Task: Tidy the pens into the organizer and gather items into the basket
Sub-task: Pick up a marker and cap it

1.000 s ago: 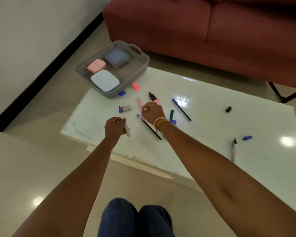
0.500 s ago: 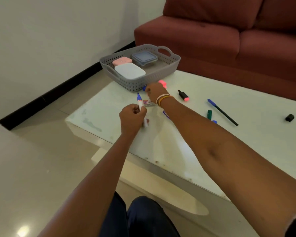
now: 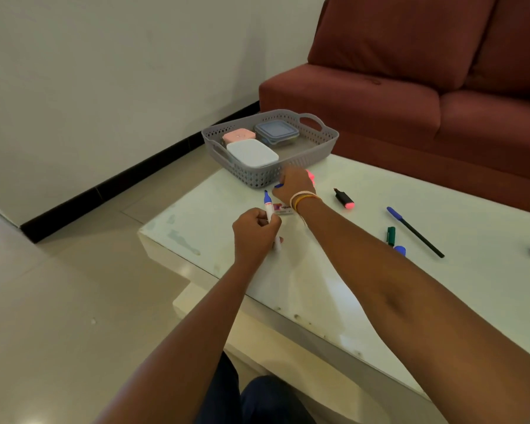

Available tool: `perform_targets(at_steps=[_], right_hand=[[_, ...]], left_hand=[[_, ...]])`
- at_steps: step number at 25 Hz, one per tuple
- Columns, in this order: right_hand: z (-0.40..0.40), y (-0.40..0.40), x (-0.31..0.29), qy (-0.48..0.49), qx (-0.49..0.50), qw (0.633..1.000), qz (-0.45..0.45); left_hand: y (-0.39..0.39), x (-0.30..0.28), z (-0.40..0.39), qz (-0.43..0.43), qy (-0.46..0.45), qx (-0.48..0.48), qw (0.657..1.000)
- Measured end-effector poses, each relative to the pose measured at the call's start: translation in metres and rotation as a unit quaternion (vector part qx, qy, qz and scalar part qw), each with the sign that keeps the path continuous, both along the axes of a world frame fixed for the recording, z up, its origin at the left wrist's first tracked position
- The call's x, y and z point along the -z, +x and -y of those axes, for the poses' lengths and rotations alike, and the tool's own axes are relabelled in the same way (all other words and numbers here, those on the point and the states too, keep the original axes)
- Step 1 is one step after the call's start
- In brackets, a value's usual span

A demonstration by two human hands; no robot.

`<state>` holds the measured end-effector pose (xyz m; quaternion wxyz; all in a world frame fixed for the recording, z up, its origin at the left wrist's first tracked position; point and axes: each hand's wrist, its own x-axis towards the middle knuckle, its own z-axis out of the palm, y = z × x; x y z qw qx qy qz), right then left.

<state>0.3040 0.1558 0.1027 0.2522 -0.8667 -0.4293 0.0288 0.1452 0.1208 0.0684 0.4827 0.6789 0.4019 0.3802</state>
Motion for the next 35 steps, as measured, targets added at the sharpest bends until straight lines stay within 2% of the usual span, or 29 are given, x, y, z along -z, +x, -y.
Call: perform_targets(at_steps=[2, 4, 6, 9, 14, 21, 25, 30, 35], right_hand=[[0.013, -0.003, -0.002, 0.102, 0.027, 0.987, -0.121], [0.027, -0.009, -0.011, 0.199, 0.030, 0.932, -0.302], [0.039, -0.011, -0.019, 0.225, -0.006, 0.895, -0.386], [0.050, -0.017, -0.022, 0.213, -0.069, 0.903, -0.366], [0.051, -0.024, -0.019, 0.202, -0.101, 0.909, -0.350], [0.056, -0.023, -0.022, 0.238, -0.051, 0.920, -0.309], [0.059, -0.026, -0.013, 0.187, -0.081, 0.926, -0.318], [0.058, -0.031, -0.003, 0.206, -0.047, 0.901, -0.379], [0.046, -0.054, -0.003, 0.216, 0.004, 0.902, -0.373]], left_hand=[[0.000, -0.001, 0.000, 0.010, -0.005, 0.009, 1.000], [-0.002, -0.002, 0.003, 0.026, -0.011, 0.010, 1.000], [-0.004, -0.003, 0.005, 0.030, -0.001, 0.015, 0.999], [-0.006, -0.003, 0.006, 0.020, 0.020, 0.026, 0.999], [-0.008, -0.005, 0.009, 0.025, 0.043, 0.033, 0.998], [-0.009, -0.005, 0.008, 0.026, 0.033, 0.025, 0.999], [-0.009, -0.004, 0.008, 0.032, 0.046, 0.023, 0.998], [-0.009, 0.001, 0.004, 0.004, 0.058, 0.021, 0.998], [-0.014, 0.002, 0.002, 0.017, 0.052, -0.008, 0.998]])
